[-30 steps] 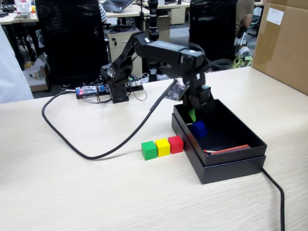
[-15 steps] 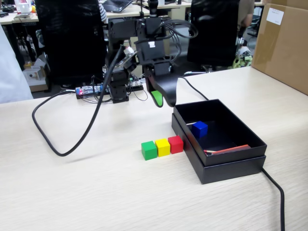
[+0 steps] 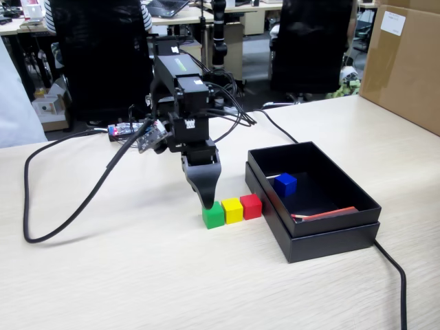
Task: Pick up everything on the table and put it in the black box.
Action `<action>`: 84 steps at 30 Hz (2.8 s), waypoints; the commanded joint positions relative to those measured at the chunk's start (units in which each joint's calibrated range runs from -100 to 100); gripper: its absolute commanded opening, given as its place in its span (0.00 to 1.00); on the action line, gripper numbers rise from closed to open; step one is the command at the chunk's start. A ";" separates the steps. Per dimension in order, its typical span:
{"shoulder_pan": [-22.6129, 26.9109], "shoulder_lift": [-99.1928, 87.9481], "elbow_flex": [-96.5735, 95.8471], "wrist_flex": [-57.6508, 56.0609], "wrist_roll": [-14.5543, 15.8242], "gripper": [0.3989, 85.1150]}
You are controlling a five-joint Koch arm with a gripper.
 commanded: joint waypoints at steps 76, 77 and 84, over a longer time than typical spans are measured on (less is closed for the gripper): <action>13.24 24.06 34.06 -0.95 1.61 0.44; 13.24 21.65 33.79 -0.95 1.66 0.45; 11.48 -2.79 30.34 -0.95 1.56 0.46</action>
